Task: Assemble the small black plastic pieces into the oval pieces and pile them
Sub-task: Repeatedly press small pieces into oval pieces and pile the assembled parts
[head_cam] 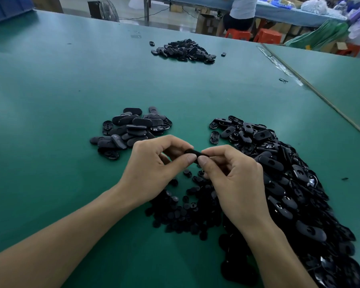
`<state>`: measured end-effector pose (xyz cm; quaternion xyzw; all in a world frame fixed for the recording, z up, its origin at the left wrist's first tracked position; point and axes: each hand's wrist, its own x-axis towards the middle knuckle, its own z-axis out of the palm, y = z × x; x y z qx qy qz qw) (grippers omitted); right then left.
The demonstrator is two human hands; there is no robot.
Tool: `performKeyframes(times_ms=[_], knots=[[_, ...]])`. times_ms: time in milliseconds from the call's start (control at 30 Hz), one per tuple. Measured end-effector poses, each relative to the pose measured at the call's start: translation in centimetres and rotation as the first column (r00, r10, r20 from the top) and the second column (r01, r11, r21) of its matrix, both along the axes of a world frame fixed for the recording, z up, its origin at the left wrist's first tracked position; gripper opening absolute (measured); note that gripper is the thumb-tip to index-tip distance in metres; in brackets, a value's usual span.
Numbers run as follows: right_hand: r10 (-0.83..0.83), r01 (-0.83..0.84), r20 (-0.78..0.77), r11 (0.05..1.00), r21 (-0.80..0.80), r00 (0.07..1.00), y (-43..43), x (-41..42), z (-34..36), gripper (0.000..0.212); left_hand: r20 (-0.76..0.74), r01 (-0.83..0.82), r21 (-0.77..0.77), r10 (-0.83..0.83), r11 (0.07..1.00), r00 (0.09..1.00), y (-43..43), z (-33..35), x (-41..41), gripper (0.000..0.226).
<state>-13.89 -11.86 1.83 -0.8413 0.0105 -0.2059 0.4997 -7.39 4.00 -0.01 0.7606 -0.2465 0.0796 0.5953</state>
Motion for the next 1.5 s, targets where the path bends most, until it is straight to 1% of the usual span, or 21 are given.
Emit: performKeyframes(times_ms=[100, 267, 500, 633, 733, 800, 867, 900, 967, 1033, 1067, 1167, 1267, 1367, 1500], knots=[[0.02, -0.021, 0.019, 0.999, 0.037, 1.0, 0.06, 0.01, 0.17, 0.019, -0.019, -0.013, -0.016, 0.012, 1.0, 1.0, 0.0, -0.12, -0.01, 0.01], [0.044, -0.048, 0.062, 0.997, 0.058, 0.997, 0.0, -0.09, 0.27, 0.018, -0.032, 0.013, -0.028, -0.014, 1.0, 0.999, 0.01, -0.09, -0.12, 0.021], [0.026, -0.027, 0.077, 1.0, 0.007, 0.997, 0.08, -0.06, 0.32, 0.026, -0.049, 0.029, -0.034, -0.031, 0.999, 0.998, -0.04, 0.15, -0.16, 0.017], [0.018, -0.019, 0.063, 1.0, 0.011, 0.998, 0.03, -0.08, 0.14, 0.017, -0.054, 0.078, -0.025, -0.08, 0.997, 0.995, -0.04, 0.34, -0.29, 0.014], [0.015, -0.015, 0.052, 1.0, 0.006, 0.999, 0.06, -0.06, 0.05, 0.017, -0.067, 0.067, -0.028, -0.069, 0.997, 0.995, 0.04, 0.33, -0.23, 0.01], [0.007, -0.006, 0.03, 0.999, -0.036, 1.0, 0.09, -0.11, 0.0, 0.016, -0.053, 0.048, -0.021, -0.049, 0.999, 0.997, -0.01, 0.24, -0.25, 0.007], [-0.02, 0.02, 0.003, 0.989, -0.146, 1.0, 0.01, -0.15, -0.16, 0.015, -0.043, 0.034, -0.021, -0.035, 0.999, 0.998, -0.06, 0.15, -0.24, 0.005], [-0.038, 0.032, -0.021, 0.971, -0.235, 0.999, -0.07, -0.14, -0.26, 0.014, -0.046, 0.023, -0.027, -0.024, 0.999, 0.999, -0.06, 0.09, -0.17, 0.008], [-0.088, 0.042, -0.089, 0.904, -0.424, 0.992, -0.22, -0.15, -0.36, 0.02, -0.061, 0.001, -0.044, -0.004, 0.999, 0.998, -0.02, -0.06, -0.02, 0.011], [-0.129, 0.033, -0.141, 0.841, -0.539, 0.981, -0.35, -0.27, -0.41, 0.027, -0.085, 0.001, -0.058, -0.006, 0.998, 0.996, -0.08, -0.17, 0.09, 0.003], [-0.144, 0.024, -0.167, 0.823, -0.568, 0.975, -0.31, -0.33, -0.37, 0.03, -0.088, 0.0, -0.066, -0.006, 0.998, 0.996, -0.17, -0.18, 0.11, 0.006], [-0.158, -0.008, -0.221, 0.797, -0.604, 0.962, -0.12, -0.51, -0.27, 0.032, -0.076, 0.009, -0.077, -0.014, 0.997, 0.997, -0.23, -0.08, 0.07, 0.012], [-0.159, -0.016, -0.248, 0.813, -0.582, 0.956, -0.17, -0.53, -0.14, 0.026, -0.068, 0.008, -0.061, -0.012, 0.998, 0.998, -0.22, -0.11, 0.09, 0.012], [-0.166, -0.002, -0.246, 0.824, -0.566, 0.955, -0.16, -0.53, -0.09, 0.019, -0.059, 0.006, -0.048, -0.009, 0.999, 0.998, -0.13, -0.19, 0.08, 0.012], [-0.169, 0.011, -0.233, 0.83, -0.558, 0.958, -0.1, -0.48, -0.1, 0.017, -0.066, 0.008, -0.033, -0.01, 0.999, 0.998, -0.18, -0.15, 0.04, 0.014]])
